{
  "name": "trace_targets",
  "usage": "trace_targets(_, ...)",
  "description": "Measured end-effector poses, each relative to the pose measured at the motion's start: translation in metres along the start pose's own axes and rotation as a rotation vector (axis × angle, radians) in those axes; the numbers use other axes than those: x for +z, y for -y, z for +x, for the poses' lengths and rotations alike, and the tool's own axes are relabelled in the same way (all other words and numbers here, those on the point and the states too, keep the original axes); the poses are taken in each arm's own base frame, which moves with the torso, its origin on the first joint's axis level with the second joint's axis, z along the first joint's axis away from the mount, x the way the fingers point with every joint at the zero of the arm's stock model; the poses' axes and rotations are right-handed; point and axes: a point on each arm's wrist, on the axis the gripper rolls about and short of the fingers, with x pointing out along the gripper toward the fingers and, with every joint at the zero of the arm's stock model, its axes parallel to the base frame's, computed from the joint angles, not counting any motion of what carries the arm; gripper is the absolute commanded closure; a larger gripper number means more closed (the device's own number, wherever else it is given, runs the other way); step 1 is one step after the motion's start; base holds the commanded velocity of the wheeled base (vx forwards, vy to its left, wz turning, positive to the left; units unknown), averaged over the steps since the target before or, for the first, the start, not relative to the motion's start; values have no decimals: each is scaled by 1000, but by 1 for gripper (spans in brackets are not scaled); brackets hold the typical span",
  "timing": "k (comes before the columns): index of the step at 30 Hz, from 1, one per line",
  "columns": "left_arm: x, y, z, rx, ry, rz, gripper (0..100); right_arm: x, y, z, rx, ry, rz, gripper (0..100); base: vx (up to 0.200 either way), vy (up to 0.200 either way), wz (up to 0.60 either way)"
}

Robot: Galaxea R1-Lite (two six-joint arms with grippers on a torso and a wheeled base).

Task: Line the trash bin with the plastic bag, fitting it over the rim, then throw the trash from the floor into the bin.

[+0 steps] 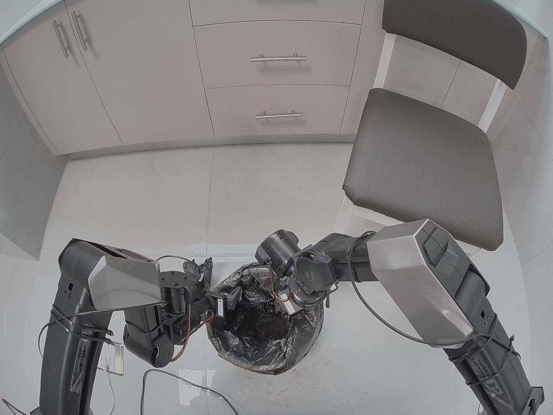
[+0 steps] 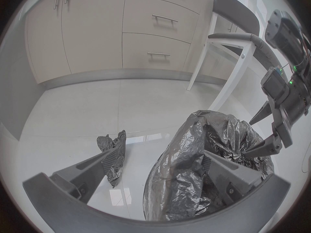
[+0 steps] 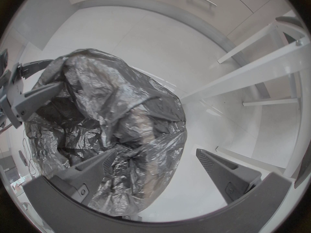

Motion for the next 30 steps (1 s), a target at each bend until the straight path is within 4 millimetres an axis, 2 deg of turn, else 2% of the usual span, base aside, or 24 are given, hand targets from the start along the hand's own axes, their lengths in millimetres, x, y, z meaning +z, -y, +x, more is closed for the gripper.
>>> trace_targets(10,0,-1,0,2,-1,-2,0,-10,4,16,-28,-68,-13,0,0,0,0)
trace_targets(19,-1,-1,0,2,-3,-4,0,-20,12,22,-91,-151,-29,0,0,0,0)
trace_targets(26,2,-1,-3,1,-1,-17,0,-18,6,14,-73,-137,-14,0,0,0,0)
trace_targets(30,12,0,-9,-3,15,-26,0,-16,-2,3,-48,-118,-3,0,0,0,0)
